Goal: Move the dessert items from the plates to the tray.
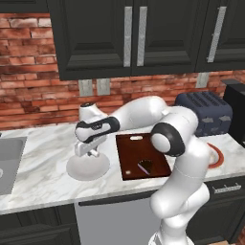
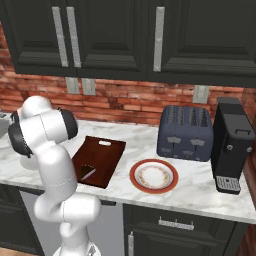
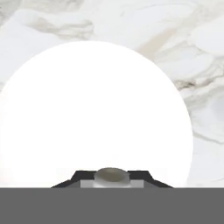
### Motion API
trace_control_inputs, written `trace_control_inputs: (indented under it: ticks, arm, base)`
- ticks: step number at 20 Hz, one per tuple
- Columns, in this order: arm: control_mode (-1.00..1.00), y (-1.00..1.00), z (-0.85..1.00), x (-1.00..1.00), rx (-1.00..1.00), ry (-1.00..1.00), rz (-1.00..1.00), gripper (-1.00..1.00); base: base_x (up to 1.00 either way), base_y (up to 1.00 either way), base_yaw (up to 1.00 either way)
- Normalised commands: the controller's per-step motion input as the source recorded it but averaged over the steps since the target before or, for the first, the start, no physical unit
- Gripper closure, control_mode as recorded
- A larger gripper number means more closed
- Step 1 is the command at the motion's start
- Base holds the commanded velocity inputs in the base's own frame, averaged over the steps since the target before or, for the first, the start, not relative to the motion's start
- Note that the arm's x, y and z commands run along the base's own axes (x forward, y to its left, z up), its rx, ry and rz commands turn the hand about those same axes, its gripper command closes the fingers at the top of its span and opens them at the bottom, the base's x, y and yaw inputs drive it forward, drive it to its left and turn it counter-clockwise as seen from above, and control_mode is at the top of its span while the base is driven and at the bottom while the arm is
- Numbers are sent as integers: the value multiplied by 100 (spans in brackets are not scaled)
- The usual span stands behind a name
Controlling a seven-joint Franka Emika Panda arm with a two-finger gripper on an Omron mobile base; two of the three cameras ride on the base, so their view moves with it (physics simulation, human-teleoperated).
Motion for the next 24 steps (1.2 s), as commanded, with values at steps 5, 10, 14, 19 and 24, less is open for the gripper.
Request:
trace_control_inputs:
  ticks: [5,10,14,19,24]
  arm:
    - [-100,-77,12,0,1,0,0,100]
    - [-100,-82,11,0,8,0,-4,100]
    - [-100,-81,11,0,7,0,-5,100]
    - [-100,-76,2,0,4,0,-4,100]
    - [-100,-65,0,0,0,0,-6,100]
  base:
    - [0,0,0]
    - [0,0,0]
    - [0,0,0]
    - [0,0,0]
    - [0,0,0]
